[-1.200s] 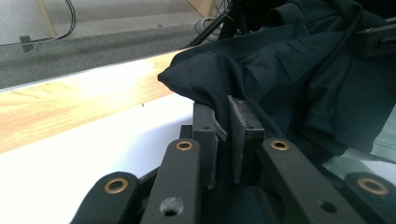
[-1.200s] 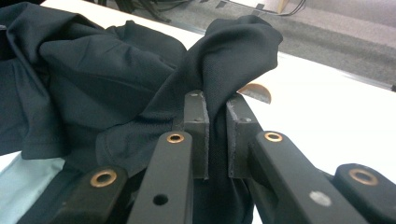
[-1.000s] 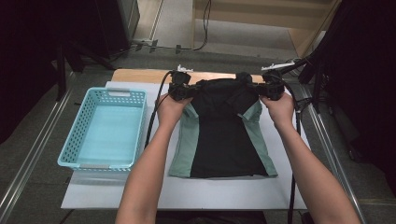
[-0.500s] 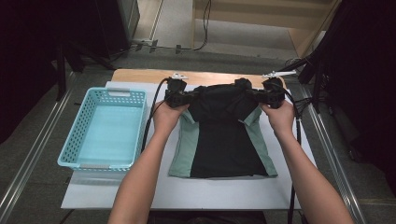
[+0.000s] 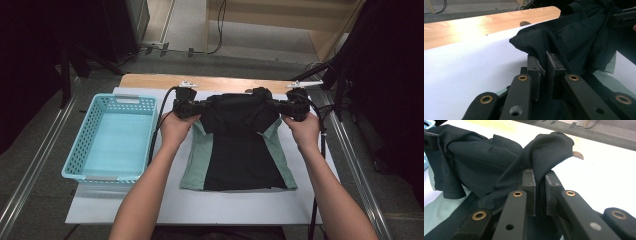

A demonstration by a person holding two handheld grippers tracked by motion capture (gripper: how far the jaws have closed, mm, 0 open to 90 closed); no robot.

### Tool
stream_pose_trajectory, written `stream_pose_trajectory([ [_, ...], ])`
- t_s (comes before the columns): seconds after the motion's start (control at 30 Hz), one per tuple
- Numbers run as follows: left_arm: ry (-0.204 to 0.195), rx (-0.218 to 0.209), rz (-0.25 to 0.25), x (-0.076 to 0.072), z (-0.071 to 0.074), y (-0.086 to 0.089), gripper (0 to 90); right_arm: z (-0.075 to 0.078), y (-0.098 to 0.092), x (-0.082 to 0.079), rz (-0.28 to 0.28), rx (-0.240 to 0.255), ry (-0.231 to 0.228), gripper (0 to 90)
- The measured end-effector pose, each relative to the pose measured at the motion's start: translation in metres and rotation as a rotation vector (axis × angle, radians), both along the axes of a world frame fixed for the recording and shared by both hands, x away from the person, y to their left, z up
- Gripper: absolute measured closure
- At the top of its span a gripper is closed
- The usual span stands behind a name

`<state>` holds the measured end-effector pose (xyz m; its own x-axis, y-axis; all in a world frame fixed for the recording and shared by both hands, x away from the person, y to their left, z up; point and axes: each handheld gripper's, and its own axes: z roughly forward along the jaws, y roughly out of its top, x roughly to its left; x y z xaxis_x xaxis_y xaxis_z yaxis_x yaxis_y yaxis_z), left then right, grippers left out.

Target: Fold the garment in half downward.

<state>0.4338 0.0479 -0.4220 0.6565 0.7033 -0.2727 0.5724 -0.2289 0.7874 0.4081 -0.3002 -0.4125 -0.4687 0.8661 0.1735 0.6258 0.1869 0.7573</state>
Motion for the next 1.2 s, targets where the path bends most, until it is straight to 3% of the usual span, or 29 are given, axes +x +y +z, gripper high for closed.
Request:
stream_pose_trajectory([
  [0.27, -0.002, 0.023, -0.015, -0.007, -0.006, -0.001, 83.0, -0.006, 0.004, -0.005, 0.008, -0.022, 0.012, 79.2],
  [0.57, 0.001, 0.022, -0.033, -0.019, -0.015, 0.001, 82.9, -0.013, 0.01, -0.013, 0.021, -0.05, 0.026, 79.1],
  [1.2, 0.025, 0.04, -0.088, -0.035, -0.027, 0.001, 82.8, -0.029, 0.014, -0.03, 0.036, -0.055, 0.07, 79.0],
])
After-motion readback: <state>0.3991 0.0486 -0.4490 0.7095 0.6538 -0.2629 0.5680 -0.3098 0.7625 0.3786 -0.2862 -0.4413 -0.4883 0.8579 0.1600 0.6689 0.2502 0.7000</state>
